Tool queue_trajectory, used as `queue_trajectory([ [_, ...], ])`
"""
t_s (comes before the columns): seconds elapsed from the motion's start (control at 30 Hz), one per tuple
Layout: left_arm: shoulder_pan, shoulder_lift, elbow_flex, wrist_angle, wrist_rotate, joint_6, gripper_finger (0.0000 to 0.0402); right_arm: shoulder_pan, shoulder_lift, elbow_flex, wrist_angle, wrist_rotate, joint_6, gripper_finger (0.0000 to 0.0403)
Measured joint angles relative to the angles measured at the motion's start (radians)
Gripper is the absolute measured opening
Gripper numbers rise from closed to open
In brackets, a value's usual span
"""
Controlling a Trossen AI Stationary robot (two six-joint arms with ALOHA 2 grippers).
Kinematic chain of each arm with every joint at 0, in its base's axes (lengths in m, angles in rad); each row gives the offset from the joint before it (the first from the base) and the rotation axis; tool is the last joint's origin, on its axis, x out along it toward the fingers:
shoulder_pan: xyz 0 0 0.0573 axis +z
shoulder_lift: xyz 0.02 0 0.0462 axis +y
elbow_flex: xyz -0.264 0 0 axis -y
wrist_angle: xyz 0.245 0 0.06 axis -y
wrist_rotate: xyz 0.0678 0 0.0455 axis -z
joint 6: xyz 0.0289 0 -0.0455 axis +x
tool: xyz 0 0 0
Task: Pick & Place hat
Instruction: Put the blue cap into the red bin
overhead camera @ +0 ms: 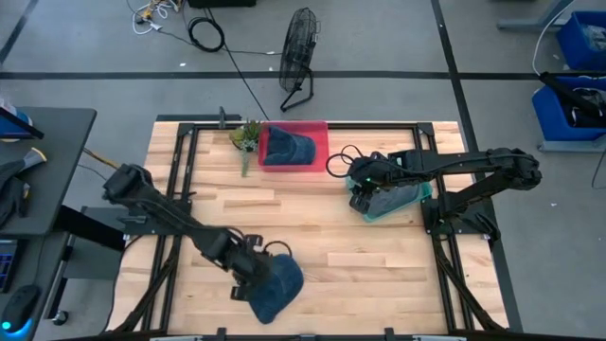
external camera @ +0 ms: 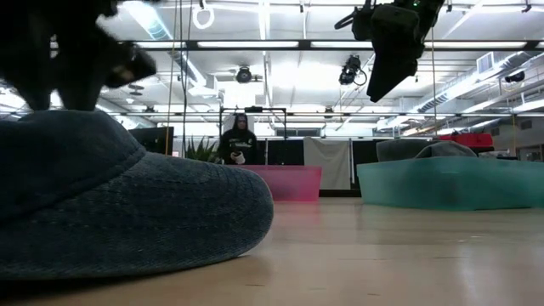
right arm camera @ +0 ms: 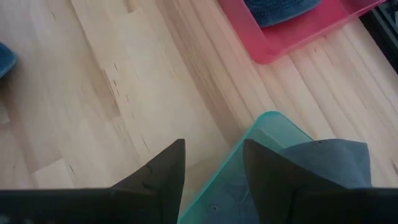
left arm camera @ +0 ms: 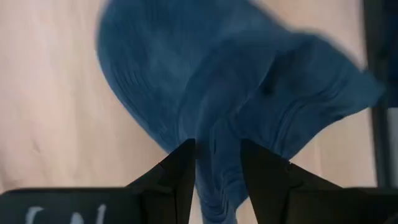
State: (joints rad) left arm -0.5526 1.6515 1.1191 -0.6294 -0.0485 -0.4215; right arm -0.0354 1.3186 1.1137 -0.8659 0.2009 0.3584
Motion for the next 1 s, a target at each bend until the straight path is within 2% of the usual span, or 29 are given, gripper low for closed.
queue_trajectory([
  [0.23,-0.014,0.100,0.000,0.002,-0.022,-0.018,0.0130,0.000,0.000,0.000,0.003,0.000,0.000,0.0165],
  [0.33,-0.014,0.118,0.000,-0.001,-0.047,0.019,0.0124,0.000,0.000,0.000,0.003,0.000,0.000,0.0165],
  [0.43,-0.013,0.118,0.000,-0.001,-0.069,0.068,0.0097,0.000,0.000,0.000,0.005,0.000,0.000,0.0165],
  [0.6,-0.011,0.113,0.000,-0.003,-0.079,0.139,0.0018,0.000,0.000,0.000,0.006,0.000,0.000,0.0165],
  [0.7,-0.011,0.112,0.000,-0.005,-0.095,0.165,0.0014,0.000,0.000,0.000,0.006,0.000,0.000,0.0165],
  [0.9,0.002,0.065,0.000,-0.064,-0.213,0.221,0.0012,0.000,0.000,0.000,0.007,0.000,0.000,0.0165],
  [1.0,0.023,0.019,0.000,-0.137,-0.323,0.286,0.0012,0.000,0.000,0.000,0.009,0.000,0.000,0.0165],
])
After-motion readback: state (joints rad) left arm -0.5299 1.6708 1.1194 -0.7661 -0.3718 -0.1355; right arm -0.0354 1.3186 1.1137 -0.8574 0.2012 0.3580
